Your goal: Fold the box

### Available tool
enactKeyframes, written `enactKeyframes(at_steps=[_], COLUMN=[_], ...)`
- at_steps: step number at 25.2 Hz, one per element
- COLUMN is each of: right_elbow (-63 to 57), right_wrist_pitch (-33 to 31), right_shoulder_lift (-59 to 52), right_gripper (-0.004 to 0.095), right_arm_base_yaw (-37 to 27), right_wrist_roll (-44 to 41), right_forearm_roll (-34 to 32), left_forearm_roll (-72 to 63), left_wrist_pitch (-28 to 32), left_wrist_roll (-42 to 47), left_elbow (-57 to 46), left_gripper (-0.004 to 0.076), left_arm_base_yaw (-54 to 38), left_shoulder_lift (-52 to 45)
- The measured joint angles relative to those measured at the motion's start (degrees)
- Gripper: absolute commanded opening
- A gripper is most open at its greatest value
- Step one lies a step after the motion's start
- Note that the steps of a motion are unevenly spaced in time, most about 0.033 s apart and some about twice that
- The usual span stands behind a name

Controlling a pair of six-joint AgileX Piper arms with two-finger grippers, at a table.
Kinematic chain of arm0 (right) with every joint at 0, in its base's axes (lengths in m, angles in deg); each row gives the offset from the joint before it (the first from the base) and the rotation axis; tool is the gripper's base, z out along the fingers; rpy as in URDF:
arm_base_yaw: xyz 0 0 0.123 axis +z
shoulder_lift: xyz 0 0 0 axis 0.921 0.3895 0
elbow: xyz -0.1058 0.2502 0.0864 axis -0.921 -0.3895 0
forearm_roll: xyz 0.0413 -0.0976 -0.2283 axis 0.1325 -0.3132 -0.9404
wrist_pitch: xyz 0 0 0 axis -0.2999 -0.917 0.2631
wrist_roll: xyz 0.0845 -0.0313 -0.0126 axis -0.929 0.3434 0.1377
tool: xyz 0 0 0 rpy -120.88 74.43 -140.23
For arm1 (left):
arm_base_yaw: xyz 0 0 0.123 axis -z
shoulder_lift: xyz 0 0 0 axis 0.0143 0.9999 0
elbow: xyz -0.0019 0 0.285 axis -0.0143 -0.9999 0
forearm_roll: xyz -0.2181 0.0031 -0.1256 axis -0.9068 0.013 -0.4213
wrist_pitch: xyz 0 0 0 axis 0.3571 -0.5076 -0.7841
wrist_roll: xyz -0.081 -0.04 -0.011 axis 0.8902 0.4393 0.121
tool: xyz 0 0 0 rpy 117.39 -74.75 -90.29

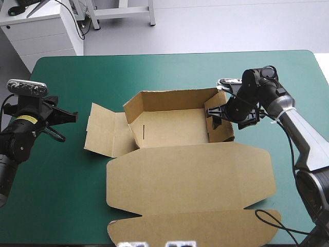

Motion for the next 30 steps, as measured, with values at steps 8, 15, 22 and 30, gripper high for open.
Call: enactKeyframes(at_steps=[8, 15, 22, 30], right_elbow=[-4.0, -4.0, -0.9, 3.5], right_wrist_pitch=[1.0, 1.9, 0.4, -0.3], right_shoulder_lift=[0.1, 1.9, 2.4, -1.7], right_gripper=[0.0701, 0.0159, -0.0008, -0.0019], right_arm_base_yaw=[0.0, 0.0, -0.1, -2.8], right_wrist_roll=[0.5, 1.2, 3.5, 10.0], right_forearm_roll=[0.1, 0.5, -0.4, 1.2], left_forearm_roll=[0.0, -2.0, -3.5, -4.7], left_wrist_pitch=[0.0, 0.0, 0.0, 0.0], left_wrist_roll=[0.1, 0.1, 0.1, 0.3], left_elbow=[0.0, -0.1, -0.1, 0.0], left_gripper=[0.0006, 0.0006, 0.0004, 0.0004], left_arm_base_yaw=[0.0, 0.0, 0.0, 0.0], left_shoulder_lift=[0.0, 0.0, 0.0, 0.8])
